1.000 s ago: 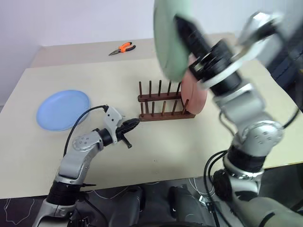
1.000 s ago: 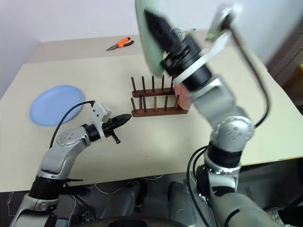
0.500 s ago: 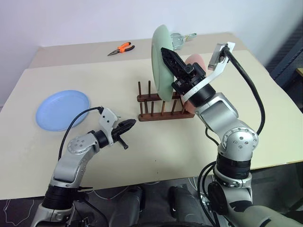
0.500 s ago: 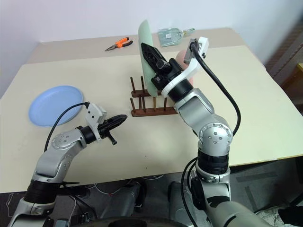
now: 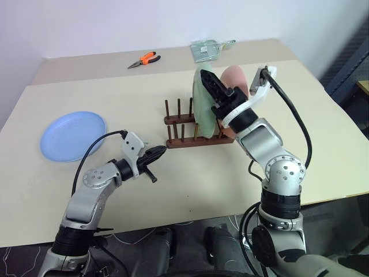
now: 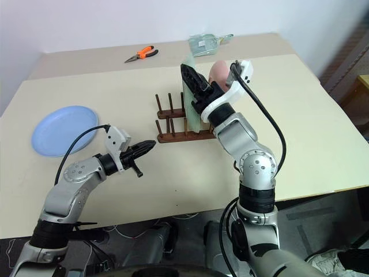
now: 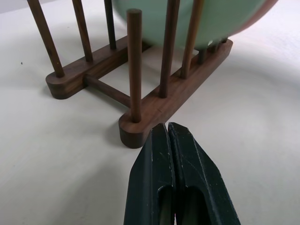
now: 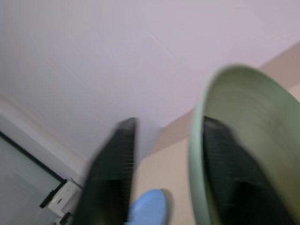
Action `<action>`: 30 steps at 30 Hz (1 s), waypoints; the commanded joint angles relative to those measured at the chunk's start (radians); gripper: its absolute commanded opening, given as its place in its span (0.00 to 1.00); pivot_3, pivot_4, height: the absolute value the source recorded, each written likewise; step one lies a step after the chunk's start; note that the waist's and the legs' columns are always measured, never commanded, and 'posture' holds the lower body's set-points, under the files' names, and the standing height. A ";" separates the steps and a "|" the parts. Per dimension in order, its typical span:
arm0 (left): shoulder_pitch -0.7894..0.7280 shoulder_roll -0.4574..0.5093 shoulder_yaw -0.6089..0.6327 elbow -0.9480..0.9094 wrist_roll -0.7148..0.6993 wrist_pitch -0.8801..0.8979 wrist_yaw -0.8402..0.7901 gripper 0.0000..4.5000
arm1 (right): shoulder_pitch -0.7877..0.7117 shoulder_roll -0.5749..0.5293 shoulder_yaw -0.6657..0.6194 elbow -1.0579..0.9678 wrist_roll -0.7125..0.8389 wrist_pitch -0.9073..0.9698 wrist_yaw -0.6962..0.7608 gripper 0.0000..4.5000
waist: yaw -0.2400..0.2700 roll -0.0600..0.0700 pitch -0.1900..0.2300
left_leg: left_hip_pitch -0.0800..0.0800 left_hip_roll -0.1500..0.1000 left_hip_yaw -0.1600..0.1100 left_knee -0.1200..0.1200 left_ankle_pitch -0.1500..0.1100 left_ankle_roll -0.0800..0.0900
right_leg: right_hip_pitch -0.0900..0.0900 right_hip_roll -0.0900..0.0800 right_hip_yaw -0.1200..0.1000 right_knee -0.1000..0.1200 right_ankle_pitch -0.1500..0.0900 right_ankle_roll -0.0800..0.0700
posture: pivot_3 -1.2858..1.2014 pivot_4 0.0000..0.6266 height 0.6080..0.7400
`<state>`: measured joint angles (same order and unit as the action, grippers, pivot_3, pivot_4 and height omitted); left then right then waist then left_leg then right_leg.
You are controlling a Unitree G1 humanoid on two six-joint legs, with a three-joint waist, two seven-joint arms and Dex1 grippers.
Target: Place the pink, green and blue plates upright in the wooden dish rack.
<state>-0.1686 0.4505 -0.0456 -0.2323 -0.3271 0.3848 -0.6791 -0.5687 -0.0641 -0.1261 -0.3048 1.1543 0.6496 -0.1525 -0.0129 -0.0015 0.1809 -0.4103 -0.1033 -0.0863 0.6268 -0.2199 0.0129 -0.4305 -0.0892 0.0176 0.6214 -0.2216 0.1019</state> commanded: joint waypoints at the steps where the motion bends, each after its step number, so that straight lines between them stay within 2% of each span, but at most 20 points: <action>1: 0.003 0.002 0.007 -0.042 -0.008 -0.003 -0.001 0.00 | -0.034 -0.028 0.018 -0.026 -0.052 0.000 0.041 0.91 | 0.000 0.000 0.000 | 0.000 0.000 0.000 0.000 0.000 0.000 | 0.000 0.000 0.000 0.000 0.000 0.000 | 0.52 0.24 0.91; 7: 0.012 0.004 0.009 -0.053 -0.010 0.002 0.003 0.00 | -0.113 -0.157 0.090 -0.047 -0.229 -0.017 0.194 0.91 | 0.000 0.000 0.000 | 0.000 0.000 0.000 0.000 0.000 0.000 | 0.000 0.000 0.000 0.000 0.000 0.000 | 0.52 0.24 0.91; 11: 0.018 0.009 0.018 -0.052 -0.018 0.010 0.000 0.00 | -0.180 -0.305 0.156 -0.018 -0.396 -0.017 0.324 0.91 | 0.001 0.000 0.000 | 0.000 0.000 0.001 0.001 0.000 0.000 | 0.000 0.000 0.000 0.000 0.000 0.000 | 0.52 0.24 0.91; 12: 0.020 0.009 0.026 -0.054 -0.022 0.012 0.002 0.00 | -0.189 -0.344 0.183 -0.011 -0.455 -0.039 0.360 0.96 | 0.003 0.000 0.000 | 0.000 0.000 0.001 0.001 0.000 0.000 | 0.001 0.000 0.000 -0.001 0.000 0.000 | 0.52 0.24 0.91; 15: -0.002 -0.028 0.122 -0.039 -0.058 0.008 0.083 0.19 | -0.232 -0.420 0.256 0.007 -0.608 -0.147 0.490 1.00 | 0.002 0.000 0.000 | 0.000 0.000 0.001 0.001 0.000 0.000 | 0.001 0.000 -0.001 -0.001 0.000 0.000 | 0.52 0.24 0.91; 16: -0.017 -0.048 0.169 -0.030 -0.067 0.001 0.133 0.30 | -0.248 -0.432 0.278 0.010 -0.644 -0.174 0.533 1.00 | 0.001 0.000 0.000 | 0.000 0.000 0.001 0.001 0.000 0.000 | 0.001 0.000 -0.001 -0.001 0.000 0.000 | 0.52 0.24 0.91; 21: -0.111 -0.096 0.399 0.054 0.062 0.002 0.535 0.87 | -0.286 -0.461 0.436 0.016 -0.852 -0.330 0.711 1.00 | -0.001 -0.002 0.000 | 0.000 0.002 0.001 0.001 0.000 0.000 | 0.000 0.001 -0.002 -0.001 0.002 0.003 | 0.52 0.24 0.91; 23: -0.144 -0.107 0.496 0.069 0.075 0.030 0.670 0.87 | -0.279 -0.448 0.470 0.039 -0.906 -0.376 0.747 1.00 | 0.000 -0.002 0.000 | 0.000 0.002 0.001 0.001 -0.001 -0.001 | 0.000 0.001 -0.002 -0.001 0.002 0.004 | 0.52 0.24 0.91; 27: -0.160 -0.102 0.605 0.083 0.128 0.192 0.873 0.87 | -0.263 -0.418 0.498 0.075 -0.978 -0.440 0.785 1.00 | 0.004 -0.004 0.000 | 0.000 0.001 0.001 0.002 -0.001 -0.001 | 0.001 0.002 -0.002 -0.001 0.003 0.006 | 0.52 0.24 0.91; 30: -0.174 -0.127 0.706 0.070 0.078 0.292 0.954 0.87 | -0.259 -0.382 0.497 0.081 -0.988 -0.446 0.811 1.00 | 0.005 -0.006 0.001 | 0.000 0.000 0.000 0.003 -0.001 -0.001 | 0.001 0.002 -0.002 -0.001 0.004 0.007 | 0.52 0.24 0.91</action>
<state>-0.3215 0.3282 0.6058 -0.1301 -0.2245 0.6349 0.2297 -0.8222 -0.4638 0.3860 -0.2076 0.1715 0.2275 0.6456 -0.0075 -0.0076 0.1819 -0.4103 -0.1037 -0.0866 0.6299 -0.2207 0.0114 -0.4290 -0.0875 0.0158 0.6207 -0.2178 0.1089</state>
